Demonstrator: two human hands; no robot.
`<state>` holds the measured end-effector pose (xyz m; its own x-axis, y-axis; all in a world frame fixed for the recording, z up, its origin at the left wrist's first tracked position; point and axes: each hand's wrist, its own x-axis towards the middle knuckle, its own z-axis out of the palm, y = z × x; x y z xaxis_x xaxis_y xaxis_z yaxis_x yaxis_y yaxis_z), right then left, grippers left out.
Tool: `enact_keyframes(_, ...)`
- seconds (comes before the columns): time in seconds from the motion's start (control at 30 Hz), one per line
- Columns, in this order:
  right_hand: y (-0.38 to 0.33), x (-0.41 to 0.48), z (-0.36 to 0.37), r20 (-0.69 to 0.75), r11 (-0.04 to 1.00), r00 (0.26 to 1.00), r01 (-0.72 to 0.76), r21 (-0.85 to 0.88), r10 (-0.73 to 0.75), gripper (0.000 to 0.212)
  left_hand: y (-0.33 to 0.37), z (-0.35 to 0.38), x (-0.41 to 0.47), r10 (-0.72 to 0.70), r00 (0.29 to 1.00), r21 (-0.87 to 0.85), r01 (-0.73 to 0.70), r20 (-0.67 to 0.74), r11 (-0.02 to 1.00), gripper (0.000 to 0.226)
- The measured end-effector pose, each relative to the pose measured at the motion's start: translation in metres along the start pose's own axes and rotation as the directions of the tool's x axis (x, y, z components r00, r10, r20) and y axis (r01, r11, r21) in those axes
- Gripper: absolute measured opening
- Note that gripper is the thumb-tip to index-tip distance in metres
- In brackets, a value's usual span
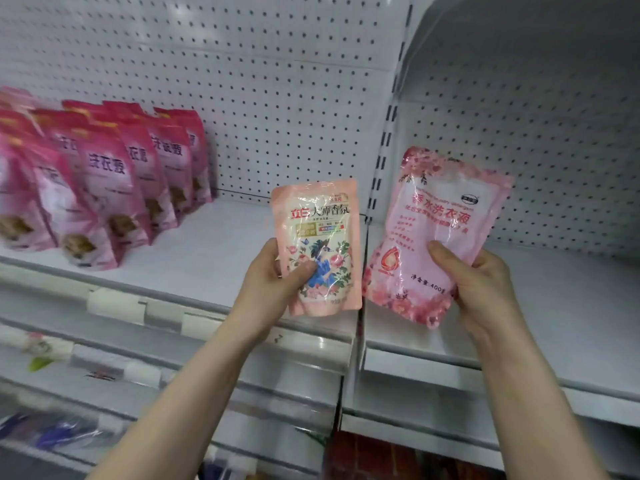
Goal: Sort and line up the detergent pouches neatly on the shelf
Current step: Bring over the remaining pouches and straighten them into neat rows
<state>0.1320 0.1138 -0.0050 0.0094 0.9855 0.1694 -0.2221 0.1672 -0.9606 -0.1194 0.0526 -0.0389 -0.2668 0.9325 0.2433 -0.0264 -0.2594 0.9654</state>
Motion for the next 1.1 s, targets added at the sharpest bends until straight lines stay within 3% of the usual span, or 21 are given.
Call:
enact_keyframes(0.33,0.042,-0.064,0.178,0.173,1.0,0.985,-0.021,-0.006,0.021,0.018,0.015,-0.191,-0.038,0.04,0.986,0.134,-0.018,-0.163,0.991,0.034)
enact_keyframes(0.67,0.1,-0.141,0.362,0.305,0.999,0.952,-0.036,0.038,0.023,0.015,0.023,-0.384,-0.097,0.018,0.94,0.111,0.021,-0.34,0.994,0.034)
enact_keyframes(1.1,0.154,-0.151,0.534,0.512,0.996,0.855,0.091,-0.003,-0.077,0.019,0.018,-0.538,-0.073,0.03,0.867,0.071,0.007,-0.498,0.997,0.031)
